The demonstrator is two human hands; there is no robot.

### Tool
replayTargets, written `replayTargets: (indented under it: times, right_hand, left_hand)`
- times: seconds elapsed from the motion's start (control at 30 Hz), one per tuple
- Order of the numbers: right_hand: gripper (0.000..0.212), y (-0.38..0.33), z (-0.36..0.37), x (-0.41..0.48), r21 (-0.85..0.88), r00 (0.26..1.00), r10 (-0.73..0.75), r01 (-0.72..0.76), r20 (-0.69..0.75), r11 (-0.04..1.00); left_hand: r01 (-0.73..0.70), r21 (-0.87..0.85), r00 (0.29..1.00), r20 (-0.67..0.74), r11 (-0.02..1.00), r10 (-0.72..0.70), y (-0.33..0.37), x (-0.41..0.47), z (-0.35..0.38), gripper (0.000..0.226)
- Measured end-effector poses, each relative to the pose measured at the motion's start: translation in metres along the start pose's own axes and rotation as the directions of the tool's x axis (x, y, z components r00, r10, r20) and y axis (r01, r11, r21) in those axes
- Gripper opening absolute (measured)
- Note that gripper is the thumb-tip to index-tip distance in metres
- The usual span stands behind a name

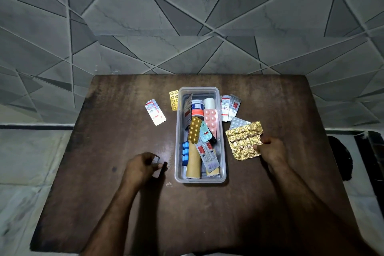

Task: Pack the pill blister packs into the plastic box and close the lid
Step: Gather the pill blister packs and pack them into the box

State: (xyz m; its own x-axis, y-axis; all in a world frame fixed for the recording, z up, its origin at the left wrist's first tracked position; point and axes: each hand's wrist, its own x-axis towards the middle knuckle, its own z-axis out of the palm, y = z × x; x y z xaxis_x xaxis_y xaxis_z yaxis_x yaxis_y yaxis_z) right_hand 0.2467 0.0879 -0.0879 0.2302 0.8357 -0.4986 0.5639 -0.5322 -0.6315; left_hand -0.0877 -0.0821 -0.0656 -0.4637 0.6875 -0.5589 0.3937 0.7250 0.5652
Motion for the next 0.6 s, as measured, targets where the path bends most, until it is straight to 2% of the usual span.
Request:
replayTargets:
  times: [0.03,0.13,0.27,0.33,0.43,0.6]
  right_hand:
    - [0.01,-0.002,-0.001,-0.001,0.075,0.999,0.042,-0.043,0.014,0.996]
    - [0.018,-0.007,-0.005,-0.002,0.262,0.982,0.155,-0.179,0.107,0.948]
    - [0.016,-0.019,-0.021,-0.003,0.374,0.98,0.161,-0.195,0.12,0.907]
    - [0.007,-0.031,-0.031,-0.005,0.42,0.988,0.117,-0.15,0.103,0.895]
    - [0.017,-0.049,-0.04,-0.008,0.448,0.997,0.0,-0.034,0.076,0.894]
    - [0.013,-0.082,-0.034,-0.029,0.386,0.967,-0.23,0.172,0.108,0.907]
  left_hand:
    - [0.0,-0.05,1.0,-0.025,0.999,-0.002,0.002,0.002,-0.002,0.01]
    - [-0.025,-0.193,0.998,-0.06,0.981,0.013,0.012,0.004,-0.009,0.01]
    - [-0.059,-0.38,0.998,-0.032,0.923,0.051,0.036,-0.001,-0.009,0.024]
    - [-0.067,-0.444,0.997,0.0,0.893,0.074,0.052,-0.006,-0.003,0.025]
    - [-0.064,-0.459,0.993,0.057,0.886,0.101,0.073,-0.015,0.01,0.023]
    - [-0.108,-0.268,0.986,0.091,0.957,0.137,0.082,-0.019,0.029,0.025]
